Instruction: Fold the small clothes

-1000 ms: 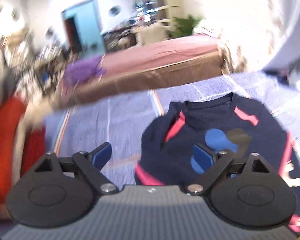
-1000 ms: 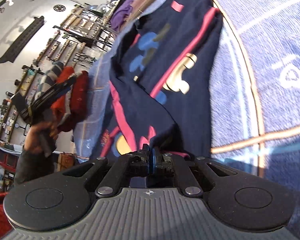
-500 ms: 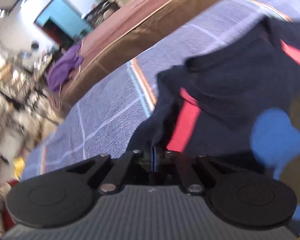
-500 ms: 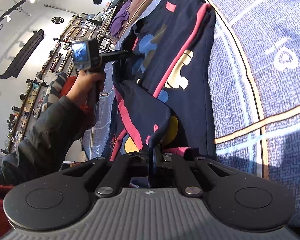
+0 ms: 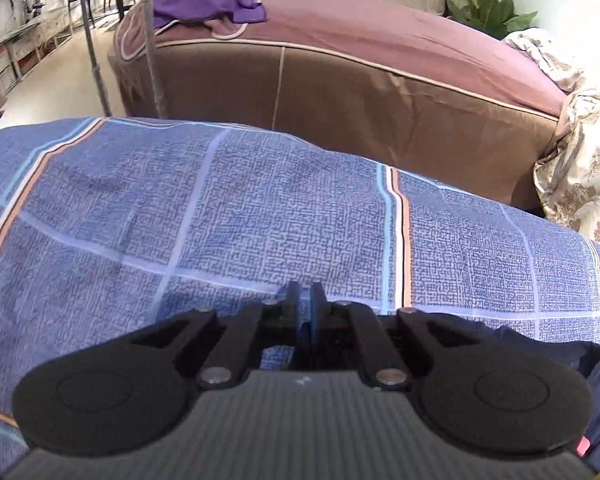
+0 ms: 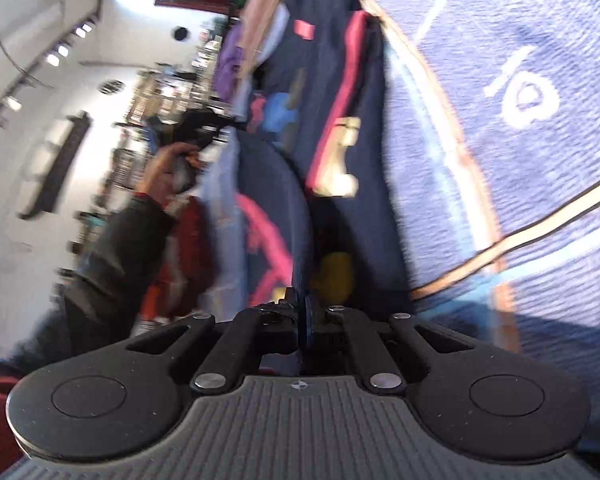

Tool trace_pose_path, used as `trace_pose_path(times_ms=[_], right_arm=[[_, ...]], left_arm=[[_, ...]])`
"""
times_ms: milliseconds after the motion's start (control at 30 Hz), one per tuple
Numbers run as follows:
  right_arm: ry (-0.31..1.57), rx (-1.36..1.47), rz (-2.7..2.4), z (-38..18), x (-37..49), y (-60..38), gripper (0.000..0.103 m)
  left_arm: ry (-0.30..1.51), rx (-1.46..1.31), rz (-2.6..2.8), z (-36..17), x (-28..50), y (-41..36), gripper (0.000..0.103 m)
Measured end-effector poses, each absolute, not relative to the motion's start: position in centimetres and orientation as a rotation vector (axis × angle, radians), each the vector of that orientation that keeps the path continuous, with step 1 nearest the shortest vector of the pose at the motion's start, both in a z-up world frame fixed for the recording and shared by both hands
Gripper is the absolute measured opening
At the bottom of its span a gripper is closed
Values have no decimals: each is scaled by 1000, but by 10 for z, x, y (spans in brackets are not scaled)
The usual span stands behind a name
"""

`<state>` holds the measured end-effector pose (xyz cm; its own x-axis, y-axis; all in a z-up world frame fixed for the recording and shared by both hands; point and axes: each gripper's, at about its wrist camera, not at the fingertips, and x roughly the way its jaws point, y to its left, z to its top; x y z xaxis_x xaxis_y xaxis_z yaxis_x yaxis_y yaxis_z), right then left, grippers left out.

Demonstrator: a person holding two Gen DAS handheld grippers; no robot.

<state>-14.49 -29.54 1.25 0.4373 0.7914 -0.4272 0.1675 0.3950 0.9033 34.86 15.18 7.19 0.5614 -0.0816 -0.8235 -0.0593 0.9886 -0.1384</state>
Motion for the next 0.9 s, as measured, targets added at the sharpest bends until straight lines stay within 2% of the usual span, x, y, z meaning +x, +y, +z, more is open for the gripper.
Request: trace_pose_path(times_ms=[100, 167, 300, 400, 500, 533, 700, 900], right_arm=[[1079, 1101, 495, 9, -142, -294, 7], [1077, 1086, 490, 8, -141, -292, 7], [1089, 1047, 465, 3, -138, -291, 7], [1075, 1049, 462, 0, -138, -293, 7], [1066, 1032, 467, -2, -140, -295, 7], [1066, 1035, 470, -2, -140, -295, 7], [1055, 1035, 453, 3, -143, -297, 9], [1020, 937, 428, 21, -143, -292, 34]], left_arm=[[962, -186, -11, 72, 352, 154, 11], [940, -175, -18, 75, 351, 153, 18], [901, -132, -23, 87, 341, 151, 62], [861, -94, -51, 97, 326, 151, 70], [847, -30, -92, 103, 307, 148, 95], [839, -7, -106, 105, 296, 146, 98], [843, 80, -223, 104, 228, 132, 99], [863, 196, -357, 102, 122, 115, 103]])
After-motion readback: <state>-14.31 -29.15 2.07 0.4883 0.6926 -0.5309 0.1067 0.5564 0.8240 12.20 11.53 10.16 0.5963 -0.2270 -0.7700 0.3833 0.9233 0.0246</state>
